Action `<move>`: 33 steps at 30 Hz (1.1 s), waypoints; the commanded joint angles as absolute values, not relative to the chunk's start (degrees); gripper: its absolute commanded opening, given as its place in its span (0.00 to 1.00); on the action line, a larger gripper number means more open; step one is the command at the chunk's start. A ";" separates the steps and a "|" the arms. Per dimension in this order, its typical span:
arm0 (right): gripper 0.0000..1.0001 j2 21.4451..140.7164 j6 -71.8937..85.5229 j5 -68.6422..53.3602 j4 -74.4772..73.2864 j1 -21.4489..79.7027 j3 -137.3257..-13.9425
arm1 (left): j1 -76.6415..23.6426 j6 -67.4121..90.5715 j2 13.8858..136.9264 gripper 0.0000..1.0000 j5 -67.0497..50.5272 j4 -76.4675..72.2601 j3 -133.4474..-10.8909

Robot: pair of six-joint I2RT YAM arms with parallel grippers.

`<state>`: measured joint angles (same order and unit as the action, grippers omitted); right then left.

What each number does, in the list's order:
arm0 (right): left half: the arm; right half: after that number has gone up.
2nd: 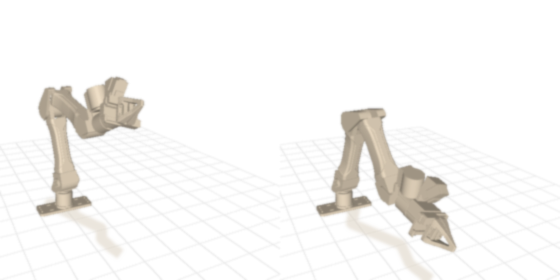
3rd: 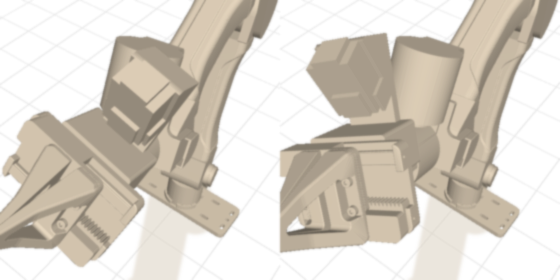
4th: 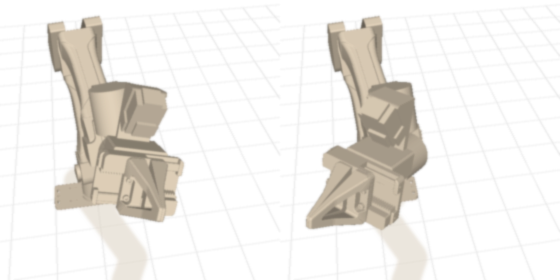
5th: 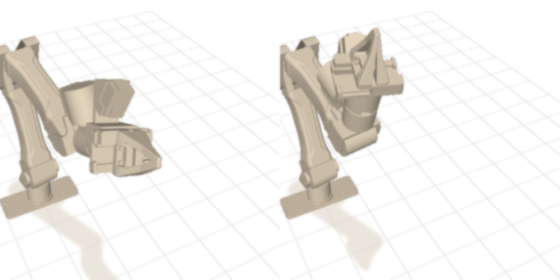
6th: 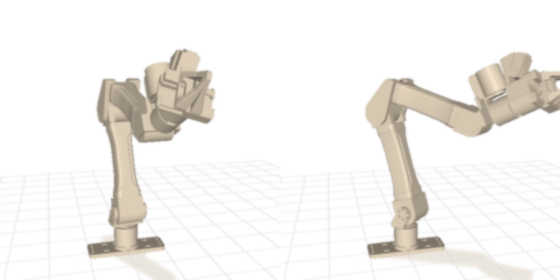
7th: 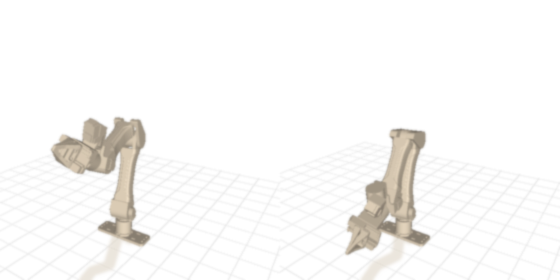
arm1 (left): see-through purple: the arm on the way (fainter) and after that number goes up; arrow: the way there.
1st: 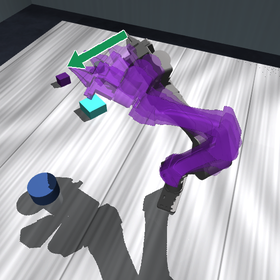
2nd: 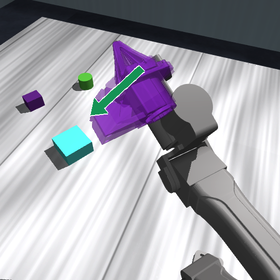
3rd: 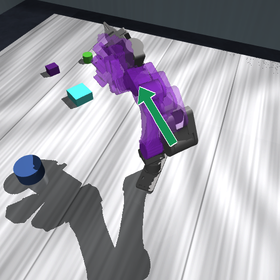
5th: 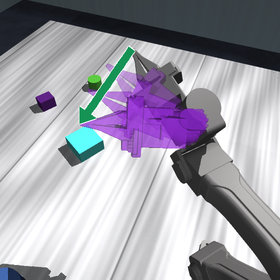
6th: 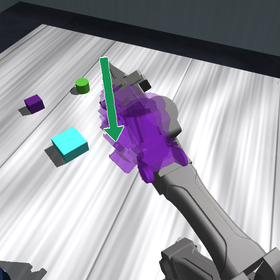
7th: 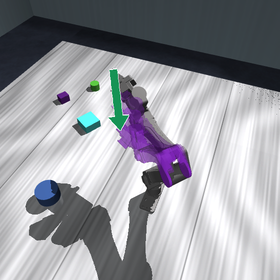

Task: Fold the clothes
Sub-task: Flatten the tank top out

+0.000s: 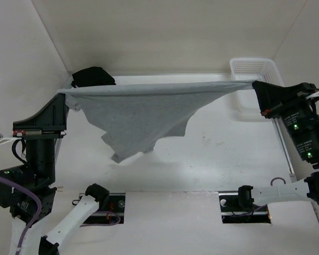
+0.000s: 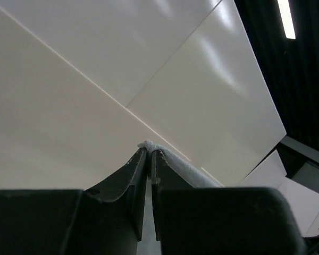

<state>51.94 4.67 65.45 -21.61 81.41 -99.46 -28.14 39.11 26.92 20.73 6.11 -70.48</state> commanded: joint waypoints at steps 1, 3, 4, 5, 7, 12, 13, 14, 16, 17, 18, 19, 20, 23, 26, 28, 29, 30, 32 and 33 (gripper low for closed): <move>0.03 54.48 -21.95 66.72 1.81 81.43 -96.70 | -26.32 35.51 33.65 0.04 24.08 4.21 -71.38; 0.03 55.80 -22.76 65.66 3.16 80.91 -95.10 | -26.15 34.98 34.45 0.04 24.52 3.70 -69.36; 0.02 57.20 -21.55 62.52 3.43 77.16 -93.01 | -25.80 34.81 35.50 0.04 25.83 3.43 -67.69; 0.01 57.91 -20.05 60.75 3.08 74.95 -92.12 | -25.62 34.72 35.86 0.04 26.19 3.25 -67.24; 0.00 61.50 -8.60 50.34 -4.43 62.34 -90.09 | -22.12 34.54 41.46 0.04 28.12 0.89 -63.30; 0.00 70.37 12.98 23.17 -13.45 37.79 -93.59 | -12.64 38.31 54.10 0.04 20.86 -2.80 -63.89; 0.00 74.66 15.01 18.07 -13.97 33.22 -97.17 | -9.04 40.32 59.62 0.03 16.74 -3.60 -66.25; 0.00 78.54 15.73 15.93 -14.41 30.48 -101.04 | -6.31 42.69 64.38 0.03 13.13 -4.13 -69.14; 0.00 86.19 15.47 14.33 -16.95 27.39 -111.23 | -3.13 45.78 71.34 0.02 8.98 -3.69 -75.47; 0.00 88.40 15.21 13.98 -18.18 26.59 -114.92 | -2.34 46.49 74.06 0.02 7.66 -3.69 -78.89; 0.00 92.42 14.94 13.71 -20.80 25.02 -121.92 | -2.15 46.41 75.66 0.02 7.39 -3.52 -81.45; 0.00 95.68 14.68 13.10 -23.27 24.05 -128.43 | -1.72 45.80 77.50 0.02 6.77 -3.17 -85.65; 0.00 99.02 14.59 12.23 -25.90 23.17 -135.37 | -1.54 45.44 78.30 0.02 6.59 -2.99 -87.96; 0.00 104.49 14.41 11.34 -29.96 21.93 -147.97 | -0.49 43.77 80.15 0.02 6.07 -2.20 -95.25; 0.00 106.44 14.59 10.55 -31.90 21.23 -153.63 | 0.48 42.80 80.86 0.02 4.93 -1.14 -99.66; 0.00 104.78 15.11 10.02 -32.25 20.44 -152.76 | 0.66 40.27 80.86 0.03 4.83 -1.06 -102.11; 0.00 103.98 15.20 9.93 -32.43 20.35 -151.71 | 0.57 39.56 80.77 0.03 5.18 -1.05 -102.65; 0.00 101.97 15.12 10.02 -32.26 20.35 -149.26 | 0.57 38.85 80.77 0.03 5.36 -1.23 -103.27; 0.00 98.81 15.12 10.37 -31.82 20.34 -145.04 | 0.31 38.50 80.77 0.03 5.10 -1.49 -103.45; 0.00 96.96 15.20 10.20 -31.29 20.34 -141.97 | 0.14 38.41 80.34 0.03 5.01 -1.58 -102.66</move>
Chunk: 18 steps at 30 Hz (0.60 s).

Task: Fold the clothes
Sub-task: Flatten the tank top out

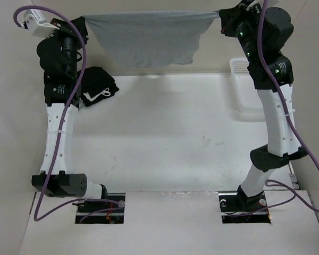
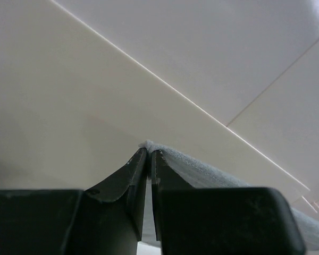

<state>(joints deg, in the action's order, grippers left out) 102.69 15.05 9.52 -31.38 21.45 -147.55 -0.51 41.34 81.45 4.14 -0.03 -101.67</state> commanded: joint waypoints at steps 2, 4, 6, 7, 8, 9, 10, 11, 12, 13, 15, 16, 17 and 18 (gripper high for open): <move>0.00 91.96 14.86 10.37 -28.84 20.61 -132.77 | -0.39 38.67 77.97 0.03 5.36 -2.37 -97.86; 0.00 85.64 14.59 10.63 -24.37 20.61 -120.48 | -1.01 38.93 74.37 0.03 5.80 -4.38 -90.39; 0.00 79.06 15.20 10.72 -20.15 20.96 -107.31 | -1.18 39.90 68.94 0.03 6.41 -6.49 -79.60; 0.00 73.79 16.34 10.64 -17.26 21.66 -96.79 | -1.36 40.77 64.90 0.03 6.76 -7.46 -72.32; 0.00 70.87 16.43 10.11 -15.49 22.19 -90.76 | -1.53 41.48 62.34 0.03 6.94 -7.73 -68.16; 0.00 68.06 16.87 10.02 -13.73 22.80 -85.40 | -1.88 42.35 58.92 0.03 7.29 -8.08 -62.55; 0.00 64.90 17.31 10.37 -12.23 23.50 -79.51 | -2.41 42.97 55.06 0.03 7.64 -7.91 -57.18; 0.00 60.43 19.23 10.46 -10.56 24.81 -71.88 | -2.76 43.33 51.80 0.03 7.99 -7.39 -53.21; 0.00 56.81 20.81 9.94 -9.24 25.87 -65.72 | -3.20 43.42 46.20 0.03 8.61 -5.90 -47.17; 0.00 53.82 22.22 10.11 -8.88 26.75 -60.70 | -3.55 42.72 41.79 0.03 8.79 -3.19 -43.80; 0.00 46.72 26.95 10.46 -9.75 30.60 -49.81 | -3.21 41.40 32.66 0.03 8.79 6.88 -39.22; 0.00 44.32 28.46 10.98 -10.28 32.28 -46.27 | -3.12 41.57 29.56 0.03 8.70 10.42 -37.98; 0.00 42.30 30.39 11.51 -11.33 33.60 -43.19 | -3.12 41.66 28.66 0.03 8.61 11.68 -37.62; 0.00 39.75 33.72 12.21 -13.34 35.53 -39.85 | -3.47 42.27 24.30 0.03 8.09 17.69 -35.79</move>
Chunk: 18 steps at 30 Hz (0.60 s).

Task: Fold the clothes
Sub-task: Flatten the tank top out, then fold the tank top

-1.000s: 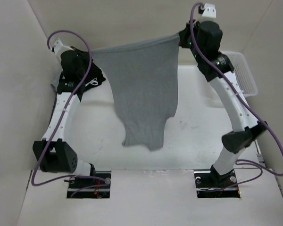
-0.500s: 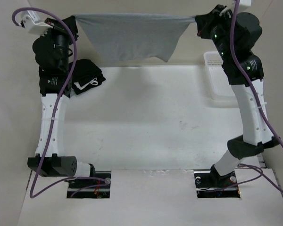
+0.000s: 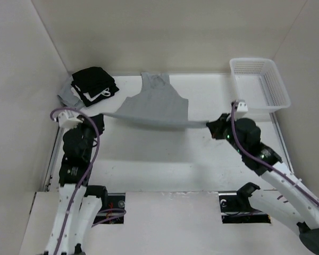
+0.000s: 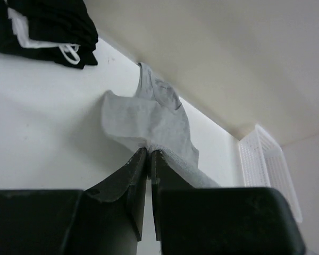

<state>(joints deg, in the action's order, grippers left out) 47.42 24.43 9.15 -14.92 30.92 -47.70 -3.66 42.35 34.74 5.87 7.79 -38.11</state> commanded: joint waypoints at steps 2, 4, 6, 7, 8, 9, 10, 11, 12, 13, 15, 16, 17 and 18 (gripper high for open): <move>0.00 33.52 39.60 13.70 -21.22 40.44 -33.87 | -4.26 44.37 18.76 0.03 8.09 28.58 -33.85; 0.00 27.72 47.06 14.76 -29.48 46.58 -30.17 | -4.96 45.69 14.88 0.03 7.65 36.59 -33.49; 0.00 23.49 55.14 15.29 -35.38 54.65 -27.70 | -7.06 49.37 10.66 0.03 8.17 45.22 -34.27; 0.00 22.94 57.37 15.47 -36.55 57.49 -27.34 | -8.03 51.05 9.50 0.03 8.52 47.96 -35.06; 0.00 22.68 60.52 15.99 -38.48 61.70 -26.99 | -8.82 52.89 8.27 0.03 9.31 51.29 -36.03; 0.00 22.85 63.17 16.78 -40.24 65.31 -26.90 | -9.18 53.95 7.30 0.03 10.36 55.24 -37.51; 0.00 23.55 66.59 18.27 -42.08 69.61 -27.07 | -9.10 53.96 7.03 0.03 11.07 56.94 -38.40; 0.00 24.34 68.36 19.59 -42.62 72.96 -27.42 | -8.66 53.88 6.68 0.03 12.21 58.87 -39.63; 0.00 25.56 69.77 21.08 -42.80 76.47 -28.12 | -8.22 53.79 6.42 0.03 12.65 60.37 -40.42; 0.00 27.49 70.31 23.44 -42.80 79.38 -29.43 | -7.78 53.88 6.33 0.03 13.00 61.08 -40.86; 0.00 31.10 68.56 26.53 -42.02 80.29 -32.07 | -6.55 54.40 6.68 0.03 13.18 60.65 -40.61; 0.00 34.77 63.25 26.98 -39.23 76.11 -34.17 | -5.68 54.49 7.46 0.03 13.27 58.82 -39.74; 0.00 37.15 59.02 26.03 -36.59 71.98 -35.32 | -4.97 54.58 8.51 0.03 13.10 56.54 -38.60; 0.00 40.40 53.15 23.14 -31.86 65.24 -36.64 | -4.53 55.02 10.35 0.02 12.75 52.34 -37.28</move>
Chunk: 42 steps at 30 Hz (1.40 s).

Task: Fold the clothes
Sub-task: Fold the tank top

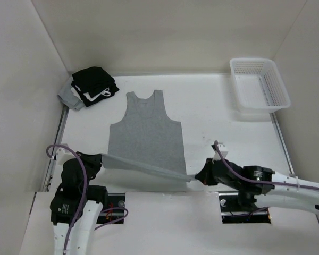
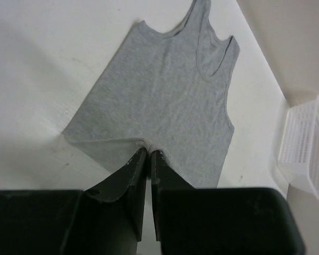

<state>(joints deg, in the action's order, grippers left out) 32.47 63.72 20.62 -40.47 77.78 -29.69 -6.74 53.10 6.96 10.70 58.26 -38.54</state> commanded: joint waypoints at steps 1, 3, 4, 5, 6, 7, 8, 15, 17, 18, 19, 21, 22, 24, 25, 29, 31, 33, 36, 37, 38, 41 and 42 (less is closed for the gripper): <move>0.00 41.91 50.56 21.11 -29.03 61.95 -37.35 | -4.52 55.28 11.59 0.02 13.09 49.68 -36.57; 0.00 49.01 41.16 14.26 -16.04 49.48 -39.45 | -4.61 57.39 17.74 0.02 14.41 39.22 -34.46; 0.00 51.48 39.48 12.41 -13.56 46.13 -40.59 | -4.61 57.65 21.06 0.02 15.55 34.76 -34.19; 0.00 56.03 37.46 9.09 -9.79 40.79 -42.87 | -4.44 57.92 24.66 0.02 16.69 30.02 -33.84; 0.00 62.69 35.79 5.49 -5.32 35.17 -46.54 | -4.52 58.18 29.92 0.02 17.83 23.88 -33.84; 0.00 65.10 35.25 4.41 -3.88 33.72 -47.80 | -4.52 58.18 31.62 0.02 18.10 21.99 -34.01; 0.00 71.30 34.64 1.96 -0.30 30.83 -51.55 | -4.09 57.92 39.30 0.02 20.37 14.23 -34.97; 0.00 98.23 31.73 -2.37 1.58 23.16 -76.17 | -5.14 57.13 65.27 0.02 26.19 -4.91 -43.05; 0.00 105.34 31.55 -2.81 0.19 21.50 -83.98 | -4.53 56.69 72.92 0.02 25.49 -7.99 -46.57; 0.00 108.43 31.55 -3.25 -0.87 20.88 -87.76 | -4.18 56.52 75.99 0.02 25.75 -8.87 -48.15; 0.00 111.94 31.55 -3.60 -1.75 20.18 -91.89 | -3.65 56.17 80.20 0.03 25.23 -10.18 -50.34; 0.00 117.65 31.73 -3.87 -2.46 19.21 -98.84 | -2.60 55.20 86.71 0.04 24.96 -11.94 -54.03; 0.00 119.95 31.82 -3.95 -2.72 18.85 -101.40 | -2.24 55.02 89.45 0.05 24.53 -12.65 -55.71; 0.07 124.87 32.60 -4.04 -4.65 18.33 -107.55 | -1.36 54.32 95.25 0.13 21.81 -14.32 -59.40; 0.19 126.63 33.04 -4.04 -5.01 18.15 -109.58 | -1.27 53.45 97.88 0.20 19.80 -14.85 -61.33; 0.58 126.05 33.57 -4.74 -2.38 18.15 -107.07 | -1.10 53.17 97.75 0.39 17.67 -15.99 -60.30; 0.57 121.58 34.27 -5.01 0.95 18.15 -99.71 | -1.97 52.21 93.54 0.40 18.02 -17.40 -56.18; 0.54 116.74 34.80 -5.10 2.98 18.06 -92.59 | -4.60 51.42 88.00 0.39 18.45 -18.54 -50.30; 0.26 106.21 35.94 -4.75 8.42 18.32 -76.17 | -10.75 50.89 76.94 0.37 20.56 -18.02 -38.88; 0.15 103.65 36.30 -4.66 9.74 18.41 -72.02 | -11.90 51.24 74.03 0.37 21.52 -17.50 -35.63; 0.09 101.45 36.73 -4.57 10.89 18.85 -68.07 | -12.60 51.41 71.31 0.37 21.53 -16.79 -32.90; 0.06 96.61 37.35 -3.78 12.56 20.69 -57.95 | -12.35 52.29 63.74 0.38 19.08 -10.66 -26.74; 0.10 95.20 38.05 -2.74 13.18 21.31 -54.53 | -12.09 52.73 61.81 0.38 17.16 -8.72 -25.07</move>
